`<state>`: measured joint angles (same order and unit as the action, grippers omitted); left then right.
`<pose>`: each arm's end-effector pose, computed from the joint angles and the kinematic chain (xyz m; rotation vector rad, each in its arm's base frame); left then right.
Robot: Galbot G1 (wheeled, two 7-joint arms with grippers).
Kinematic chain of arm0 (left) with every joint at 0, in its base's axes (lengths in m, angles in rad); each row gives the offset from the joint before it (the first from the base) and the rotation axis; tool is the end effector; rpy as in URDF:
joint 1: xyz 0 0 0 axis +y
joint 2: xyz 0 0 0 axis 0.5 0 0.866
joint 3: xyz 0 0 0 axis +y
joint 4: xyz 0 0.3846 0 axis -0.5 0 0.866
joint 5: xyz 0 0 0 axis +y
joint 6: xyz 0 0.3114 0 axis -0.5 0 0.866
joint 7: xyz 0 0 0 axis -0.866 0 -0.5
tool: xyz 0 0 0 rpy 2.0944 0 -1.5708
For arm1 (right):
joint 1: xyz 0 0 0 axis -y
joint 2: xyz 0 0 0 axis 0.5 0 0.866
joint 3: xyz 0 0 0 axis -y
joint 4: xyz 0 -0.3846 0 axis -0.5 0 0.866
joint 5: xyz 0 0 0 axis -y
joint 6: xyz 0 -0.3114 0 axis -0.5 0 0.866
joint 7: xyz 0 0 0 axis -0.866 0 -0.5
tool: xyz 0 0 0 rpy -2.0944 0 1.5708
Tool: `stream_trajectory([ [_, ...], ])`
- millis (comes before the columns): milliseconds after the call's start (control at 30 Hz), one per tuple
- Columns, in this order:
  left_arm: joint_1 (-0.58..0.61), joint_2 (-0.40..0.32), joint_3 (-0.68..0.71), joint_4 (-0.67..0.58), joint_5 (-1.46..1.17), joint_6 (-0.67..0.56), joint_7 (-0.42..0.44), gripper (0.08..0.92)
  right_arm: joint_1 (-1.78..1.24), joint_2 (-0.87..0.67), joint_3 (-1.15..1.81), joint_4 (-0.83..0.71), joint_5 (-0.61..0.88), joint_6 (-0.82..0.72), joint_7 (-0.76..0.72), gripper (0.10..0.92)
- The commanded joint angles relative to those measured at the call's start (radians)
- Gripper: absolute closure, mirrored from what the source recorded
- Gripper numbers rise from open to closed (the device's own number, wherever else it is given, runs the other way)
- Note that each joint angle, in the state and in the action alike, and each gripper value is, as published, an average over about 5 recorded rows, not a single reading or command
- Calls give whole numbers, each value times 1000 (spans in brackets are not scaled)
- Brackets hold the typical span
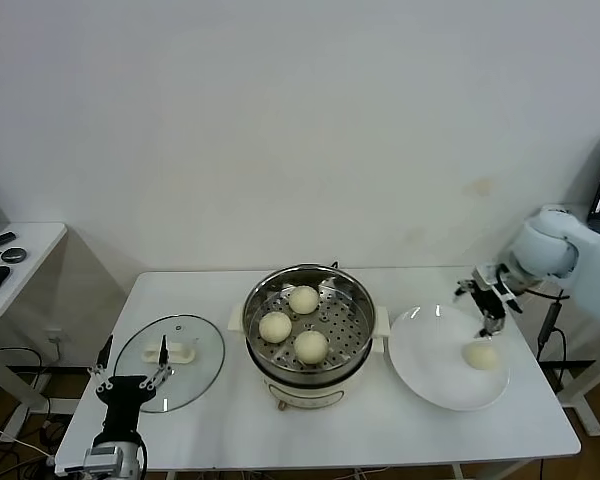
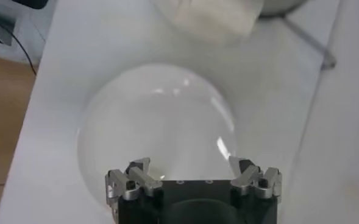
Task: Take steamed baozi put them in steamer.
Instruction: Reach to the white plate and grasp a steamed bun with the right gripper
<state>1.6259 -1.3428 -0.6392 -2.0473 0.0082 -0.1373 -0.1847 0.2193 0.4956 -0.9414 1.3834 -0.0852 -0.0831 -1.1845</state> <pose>0.1052 0.0857 -0.3415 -0.2296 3.0361 0.3916 0.4658 -0.2447 -0.1124 1.2991 -1.2660 1.5067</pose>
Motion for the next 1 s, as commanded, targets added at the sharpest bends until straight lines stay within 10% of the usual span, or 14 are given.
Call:
stream_trajectory([
  [33, -2, -1, -1, 8, 3, 0, 0, 177, -320, -3, 282, -158, -137, 34, -2, 203],
  [1000, 2, -6, -8, 1, 12, 1, -2, 177, -451, 175, 451, -356, -269, 44, 47, 219],
])
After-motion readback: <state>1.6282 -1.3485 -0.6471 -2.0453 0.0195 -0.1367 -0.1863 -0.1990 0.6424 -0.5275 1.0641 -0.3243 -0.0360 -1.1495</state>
